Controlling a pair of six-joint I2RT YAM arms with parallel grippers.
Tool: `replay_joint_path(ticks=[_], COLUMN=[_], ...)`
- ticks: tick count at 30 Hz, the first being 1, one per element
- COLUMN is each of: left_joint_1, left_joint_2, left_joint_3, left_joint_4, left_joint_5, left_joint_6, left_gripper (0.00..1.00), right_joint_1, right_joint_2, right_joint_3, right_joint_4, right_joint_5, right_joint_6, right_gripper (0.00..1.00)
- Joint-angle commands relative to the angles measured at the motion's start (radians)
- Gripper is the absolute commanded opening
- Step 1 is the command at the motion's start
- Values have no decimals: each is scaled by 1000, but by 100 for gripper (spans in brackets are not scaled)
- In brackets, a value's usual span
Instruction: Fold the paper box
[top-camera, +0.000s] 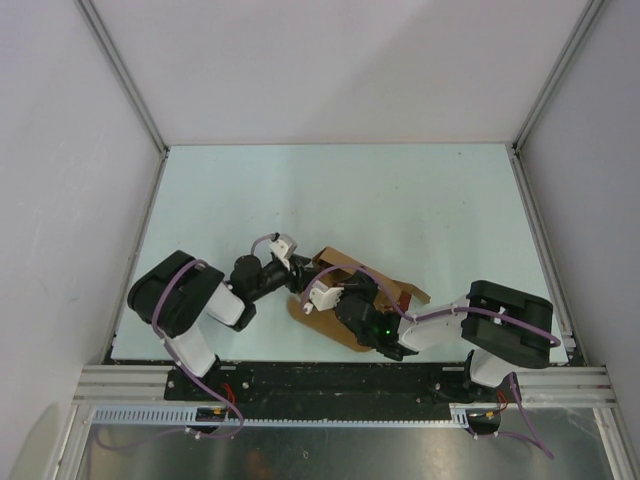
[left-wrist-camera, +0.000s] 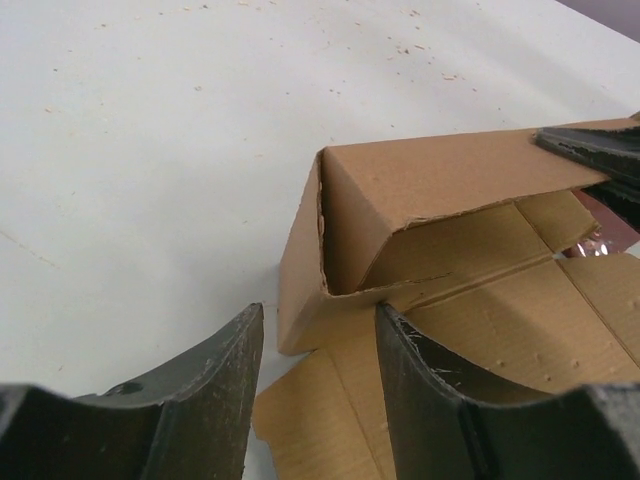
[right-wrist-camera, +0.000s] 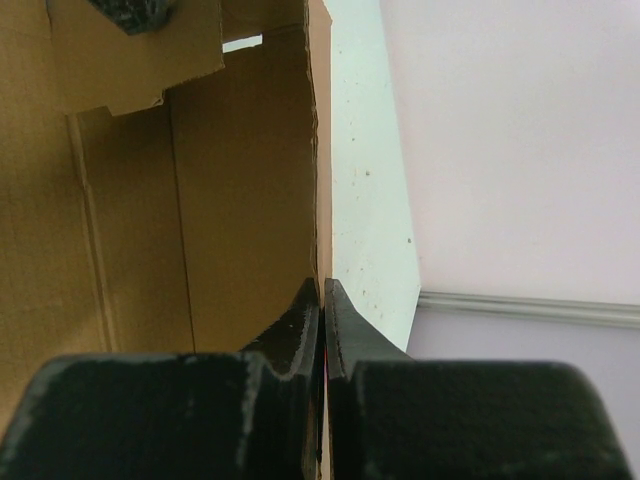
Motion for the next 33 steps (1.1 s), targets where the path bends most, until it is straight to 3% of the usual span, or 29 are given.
replay_joint_path(ticks=[1,5,25,33], left_joint_1=[-2,0,0,-2], left_joint_2=[31,63,135,153], left_joint_3=[41,45,102,119], left_joint_4=[89,150,249,267], left_joint_5=[96,147,99,118], left_joint_6=[37,28,13,-28], left_gripper=[55,56,58,52], right_joint_1=[15,15,16,16], right_joint_2=[1,1,-10,-18], right_joint_3=[-14,-15,-14,-14], right_joint_4=[-62,-65,-102,-114], right_joint_5=[-104,-110,-145,-162], right_joint_6=[83,89,121,137], right_gripper=[0,1,1,1])
